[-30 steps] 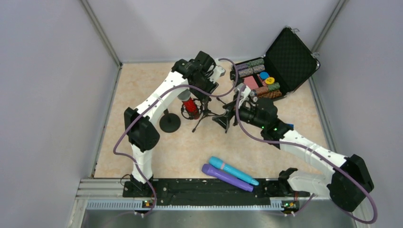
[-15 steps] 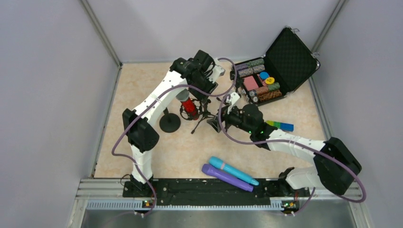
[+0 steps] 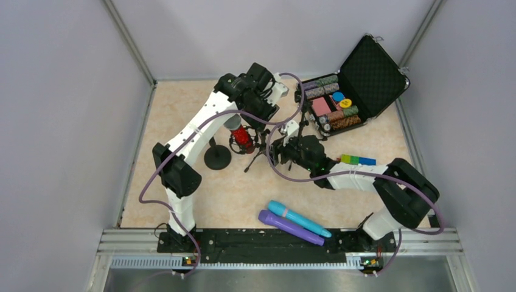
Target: Attach the microphones to the stand
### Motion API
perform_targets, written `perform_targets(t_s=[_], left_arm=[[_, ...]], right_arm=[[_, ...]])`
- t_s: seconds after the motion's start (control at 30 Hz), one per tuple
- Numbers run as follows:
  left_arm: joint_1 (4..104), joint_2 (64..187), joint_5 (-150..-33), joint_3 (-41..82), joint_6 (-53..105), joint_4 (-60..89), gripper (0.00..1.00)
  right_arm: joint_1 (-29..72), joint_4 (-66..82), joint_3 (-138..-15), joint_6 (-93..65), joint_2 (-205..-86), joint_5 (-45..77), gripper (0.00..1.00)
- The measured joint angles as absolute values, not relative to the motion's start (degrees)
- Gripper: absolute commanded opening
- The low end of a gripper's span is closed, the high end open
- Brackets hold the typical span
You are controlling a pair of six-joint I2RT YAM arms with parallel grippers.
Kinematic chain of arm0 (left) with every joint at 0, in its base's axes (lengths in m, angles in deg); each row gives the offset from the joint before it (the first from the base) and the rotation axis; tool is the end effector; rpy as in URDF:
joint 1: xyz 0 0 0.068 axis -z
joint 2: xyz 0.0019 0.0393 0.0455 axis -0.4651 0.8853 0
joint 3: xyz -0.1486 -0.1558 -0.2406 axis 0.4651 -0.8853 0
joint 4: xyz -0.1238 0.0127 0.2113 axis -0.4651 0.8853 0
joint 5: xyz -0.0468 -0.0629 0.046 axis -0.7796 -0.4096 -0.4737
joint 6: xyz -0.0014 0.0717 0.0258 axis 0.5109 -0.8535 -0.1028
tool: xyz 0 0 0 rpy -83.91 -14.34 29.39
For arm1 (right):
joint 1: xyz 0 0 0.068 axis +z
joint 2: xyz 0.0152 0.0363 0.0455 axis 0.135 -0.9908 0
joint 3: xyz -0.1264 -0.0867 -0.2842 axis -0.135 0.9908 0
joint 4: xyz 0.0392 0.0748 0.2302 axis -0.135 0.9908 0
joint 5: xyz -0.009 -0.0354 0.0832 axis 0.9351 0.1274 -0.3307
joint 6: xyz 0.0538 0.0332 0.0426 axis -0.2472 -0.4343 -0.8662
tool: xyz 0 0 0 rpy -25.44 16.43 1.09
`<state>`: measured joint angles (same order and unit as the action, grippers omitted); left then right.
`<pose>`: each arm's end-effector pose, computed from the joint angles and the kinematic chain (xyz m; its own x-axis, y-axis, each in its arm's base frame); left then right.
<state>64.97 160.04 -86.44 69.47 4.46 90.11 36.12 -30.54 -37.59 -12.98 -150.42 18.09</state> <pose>0.3210 -0.2486 0.3881 -0.5918 0.6585 -0.4649 0.7332 0.6794 0.0290 0.2319 0.2313 0.2660 -0.2233 -0.0701 -0.9722 -0.7361 0.6660 0.1210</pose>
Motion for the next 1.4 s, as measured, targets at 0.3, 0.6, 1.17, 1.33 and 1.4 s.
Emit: perform_targets(t_s=[0.3, 0.6, 1.17, 1.33, 1.4], left_arm=[[65.1, 159.7, -86.4, 70.3, 4.5, 90.8, 0.0], [65.2, 159.5, -87.1, 71.2, 4.5, 91.8, 0.0], [65.2, 158.8, -89.0, 73.8, 4.5, 92.4, 0.0], [65.3, 158.8, -88.8, 74.9, 4.7, 92.5, 0.0], [65.3, 158.5, -88.7, 75.1, 4.9, 92.5, 0.0]], right_arm=[[37.5, -37.4, -37.8, -12.5, -155.8, 21.6, 0.44], [38.2, -42.0, -39.2, -11.8, -161.0, 26.3, 0.37], [38.6, -47.6, -39.8, -10.1, -165.2, 28.3, 0.16], [38.7, -48.0, -39.8, -9.9, -165.2, 28.2, 0.07], [38.7, -48.2, -39.8, -9.9, -165.3, 28.2, 0.04]])
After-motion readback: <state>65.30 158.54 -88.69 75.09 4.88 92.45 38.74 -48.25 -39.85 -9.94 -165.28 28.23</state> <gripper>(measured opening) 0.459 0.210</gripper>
